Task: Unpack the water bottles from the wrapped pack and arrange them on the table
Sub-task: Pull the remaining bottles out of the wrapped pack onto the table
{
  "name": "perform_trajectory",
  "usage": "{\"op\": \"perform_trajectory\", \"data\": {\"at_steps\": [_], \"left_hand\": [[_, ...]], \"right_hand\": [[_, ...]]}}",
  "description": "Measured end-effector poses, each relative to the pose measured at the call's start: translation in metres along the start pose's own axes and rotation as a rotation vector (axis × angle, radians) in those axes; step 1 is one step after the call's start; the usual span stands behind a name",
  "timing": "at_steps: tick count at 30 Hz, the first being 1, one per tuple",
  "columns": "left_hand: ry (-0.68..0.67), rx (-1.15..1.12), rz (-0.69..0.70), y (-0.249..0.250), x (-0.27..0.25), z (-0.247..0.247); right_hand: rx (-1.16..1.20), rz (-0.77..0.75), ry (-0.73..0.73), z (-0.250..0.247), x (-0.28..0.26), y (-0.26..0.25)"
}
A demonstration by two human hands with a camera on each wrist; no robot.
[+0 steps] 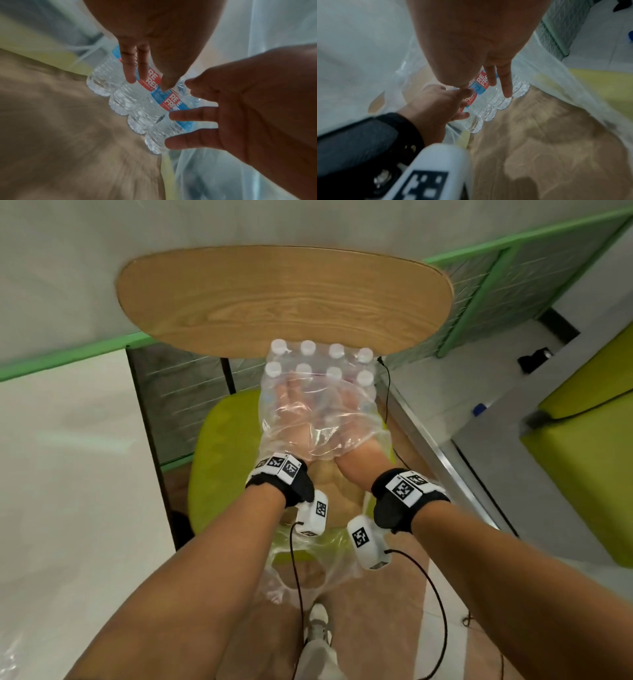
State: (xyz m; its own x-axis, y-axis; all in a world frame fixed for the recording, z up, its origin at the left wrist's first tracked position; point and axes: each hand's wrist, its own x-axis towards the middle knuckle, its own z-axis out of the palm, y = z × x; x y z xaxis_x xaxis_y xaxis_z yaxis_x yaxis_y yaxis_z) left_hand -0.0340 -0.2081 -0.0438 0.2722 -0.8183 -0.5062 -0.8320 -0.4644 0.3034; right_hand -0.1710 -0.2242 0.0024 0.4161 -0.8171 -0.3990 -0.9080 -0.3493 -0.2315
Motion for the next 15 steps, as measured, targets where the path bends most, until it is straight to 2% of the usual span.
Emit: {"op": "perform_trajectory", "data": {"at_steps": [3, 5, 7, 8, 10, 11, 13, 15], "left_hand": [[-0.026, -0.052, -0.037, 0.002, 0.001, -0.006], [-0.147, 0.063, -0.001, 0.001, -0.018, -0.015], [-0.206, 0.193, -0.023, -0.008, -0.021, -0.017], [-0.213, 0.239, -0.027, -0.009, -0.018, -0.017], [-0.206, 0.271, -0.052, -0.005, -0.015, -0.021], [-0.236, 0.262, -0.025, -0.004, -0.011, -0.019], [-0.216, 0.282, 0.068, -0.007, -0.011, -0.017], [-0.304, 0.357, 0.086, -0.018, -0.014, -0.008]], "right_hand": [[0.032, 0.063, -0.016, -0.009, 0.007, -0.003], [-0.023, 0.102, -0.113, -0.013, 0.014, -0.002], [-0.175, -0.009, -0.234, -0.011, 0.019, 0.008], [-0.240, -0.042, -0.339, -0.008, 0.022, 0.013], [-0.275, -0.020, -0.529, -0.004, 0.017, 0.023], [-0.204, 0.039, -0.577, -0.011, 0.012, 0.023], [-0.172, 0.060, -0.508, -0.020, 0.006, 0.027], [-0.189, 0.057, -0.478, -0.029, 0.000, 0.026]]}}
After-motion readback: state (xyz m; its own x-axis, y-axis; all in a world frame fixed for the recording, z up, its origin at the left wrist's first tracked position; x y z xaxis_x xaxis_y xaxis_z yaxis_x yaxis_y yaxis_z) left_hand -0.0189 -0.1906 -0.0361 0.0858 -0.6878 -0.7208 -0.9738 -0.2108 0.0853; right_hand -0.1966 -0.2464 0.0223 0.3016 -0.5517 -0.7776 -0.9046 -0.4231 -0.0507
